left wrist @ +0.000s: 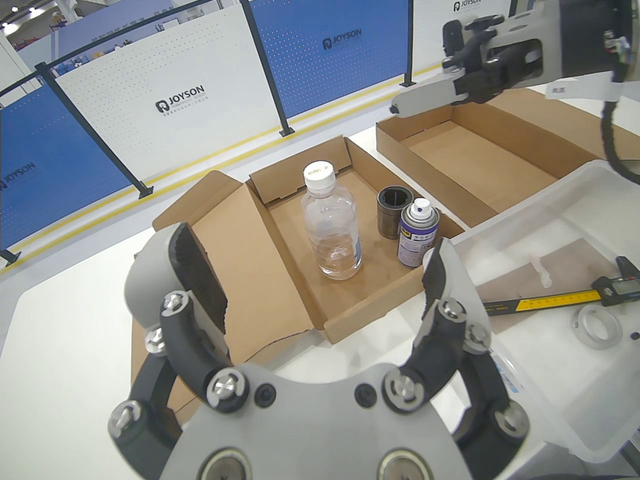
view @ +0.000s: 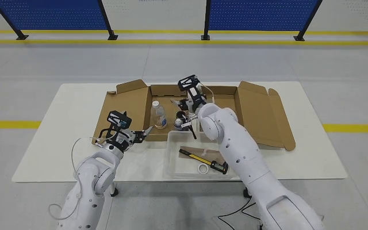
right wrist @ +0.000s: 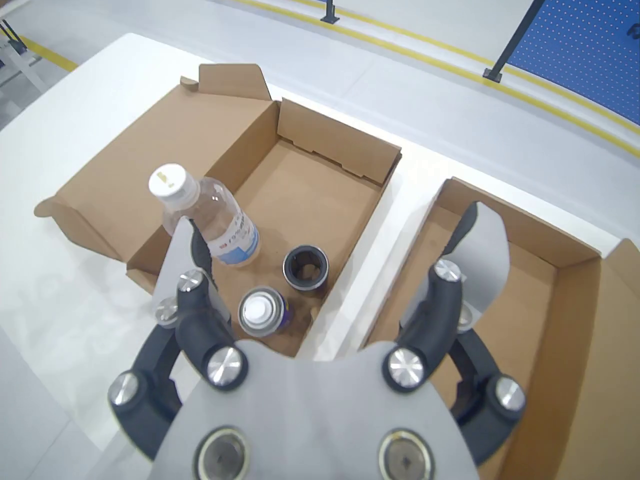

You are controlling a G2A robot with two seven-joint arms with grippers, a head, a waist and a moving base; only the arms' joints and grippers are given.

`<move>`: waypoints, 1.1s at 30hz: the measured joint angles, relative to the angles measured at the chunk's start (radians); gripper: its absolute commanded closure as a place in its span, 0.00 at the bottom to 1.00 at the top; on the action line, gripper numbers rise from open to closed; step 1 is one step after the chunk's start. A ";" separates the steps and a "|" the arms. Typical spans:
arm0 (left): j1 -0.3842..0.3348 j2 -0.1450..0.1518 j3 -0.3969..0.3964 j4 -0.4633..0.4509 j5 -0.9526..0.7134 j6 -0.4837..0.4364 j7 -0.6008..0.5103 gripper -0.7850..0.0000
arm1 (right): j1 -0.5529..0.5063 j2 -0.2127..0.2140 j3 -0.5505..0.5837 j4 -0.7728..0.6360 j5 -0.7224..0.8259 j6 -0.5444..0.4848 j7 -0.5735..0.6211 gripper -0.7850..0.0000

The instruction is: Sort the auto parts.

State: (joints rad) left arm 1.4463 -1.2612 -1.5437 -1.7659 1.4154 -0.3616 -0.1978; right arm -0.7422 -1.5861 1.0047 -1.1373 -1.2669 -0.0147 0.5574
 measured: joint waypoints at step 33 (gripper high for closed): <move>0.000 0.000 0.000 0.000 0.000 0.000 0.000 0.00 | -0.282 0.062 0.027 -0.459 -0.123 -0.046 0.954 0.00</move>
State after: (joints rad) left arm 1.4463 -1.2612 -1.5437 -1.7659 1.4154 -0.3616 -0.1978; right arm -1.0245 -1.5240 1.0314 -1.5967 -1.3900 -0.0607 1.5116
